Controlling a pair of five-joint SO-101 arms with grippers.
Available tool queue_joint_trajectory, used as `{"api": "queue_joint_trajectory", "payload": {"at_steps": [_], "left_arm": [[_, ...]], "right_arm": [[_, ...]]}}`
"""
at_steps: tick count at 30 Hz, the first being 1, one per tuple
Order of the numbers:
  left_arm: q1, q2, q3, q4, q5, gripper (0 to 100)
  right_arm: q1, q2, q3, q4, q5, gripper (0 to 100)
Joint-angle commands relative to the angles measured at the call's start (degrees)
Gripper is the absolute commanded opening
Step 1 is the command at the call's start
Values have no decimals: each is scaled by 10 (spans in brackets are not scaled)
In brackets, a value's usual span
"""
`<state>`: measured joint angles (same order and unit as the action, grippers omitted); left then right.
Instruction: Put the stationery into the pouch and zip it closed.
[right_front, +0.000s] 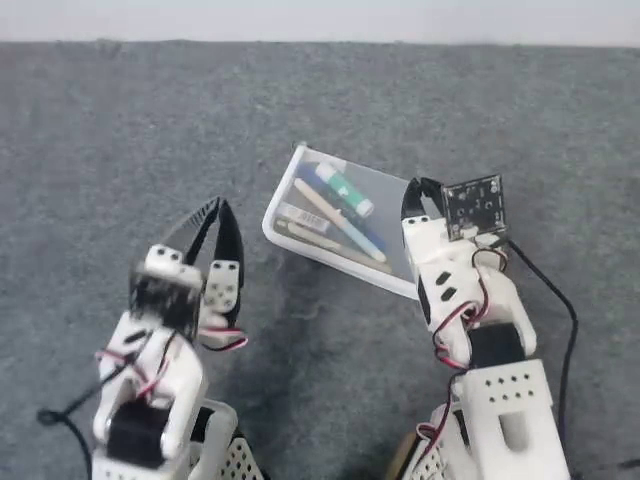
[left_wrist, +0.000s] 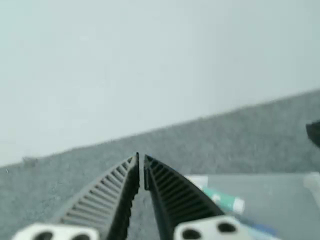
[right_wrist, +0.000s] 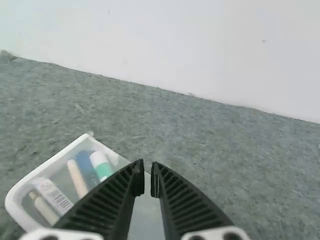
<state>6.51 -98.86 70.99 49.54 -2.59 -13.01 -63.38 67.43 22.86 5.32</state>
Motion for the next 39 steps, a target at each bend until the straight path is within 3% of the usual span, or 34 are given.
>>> {"api": "queue_joint_trajectory", "payload": {"at_steps": [1, 10, 21, 35, 39], "left_arm": [[-4, -61, 9, -2, 8, 10], [-5, -56, 10, -4, 8, 11], [-2, -56, 11, -11, 9, 11], [-5, -56, 49, 5, 8, 13], [-5, -56, 101, 4, 8, 13]], "right_arm": [[-18, -49, 7, -1, 8, 6], [-18, -153, 70, -2, 8, 8], [-17, -412, 206, 5, 6, 10], [6, -407, 291, 25, 2, 10], [33, -407, 290, 90, -67, 10]]}}
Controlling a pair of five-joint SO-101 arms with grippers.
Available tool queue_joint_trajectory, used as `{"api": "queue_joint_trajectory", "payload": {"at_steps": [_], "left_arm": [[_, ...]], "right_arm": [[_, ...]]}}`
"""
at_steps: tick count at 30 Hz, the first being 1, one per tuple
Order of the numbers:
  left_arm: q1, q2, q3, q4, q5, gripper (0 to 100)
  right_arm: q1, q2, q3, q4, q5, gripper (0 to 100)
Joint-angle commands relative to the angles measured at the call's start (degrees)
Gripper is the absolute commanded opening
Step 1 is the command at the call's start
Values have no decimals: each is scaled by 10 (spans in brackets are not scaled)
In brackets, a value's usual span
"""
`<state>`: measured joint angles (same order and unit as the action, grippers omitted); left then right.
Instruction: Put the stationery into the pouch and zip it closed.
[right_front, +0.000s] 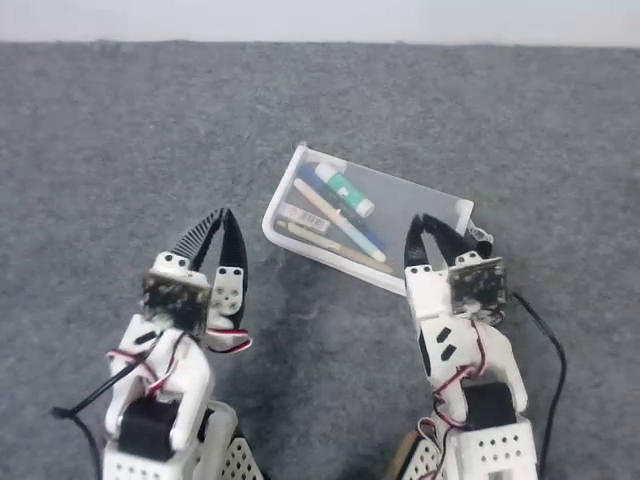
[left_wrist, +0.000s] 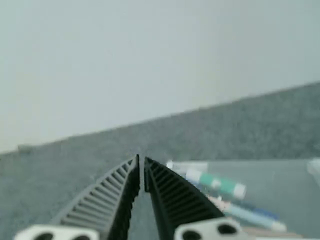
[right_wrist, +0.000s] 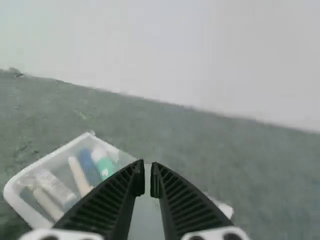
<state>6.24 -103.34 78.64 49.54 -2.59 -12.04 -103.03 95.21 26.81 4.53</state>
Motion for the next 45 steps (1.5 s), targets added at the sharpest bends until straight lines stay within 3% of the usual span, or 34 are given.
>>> {"api": "queue_joint_trajectory", "payload": {"at_steps": [1, 4, 12, 24, 27, 45], "left_arm": [[-3, -11, 36, 4, 7, 13], [-3, -11, 80, 4, 4, 13], [-4, -10, 178, -7, -18, 13], [-3, -10, 179, 186, -24, 12], [-3, -10, 179, 227, -21, 12], [-2, -10, 179, 228, -22, 12]], "right_arm": [[26, -11, 12, 72, -78, 10], [23, -11, 12, 141, -113, 10], [26, -11, 12, 291, -118, 7], [26, -11, 12, 426, -116, 7], [24, -11, 12, 451, -116, 8], [24, -11, 12, 463, -116, 9]]}}
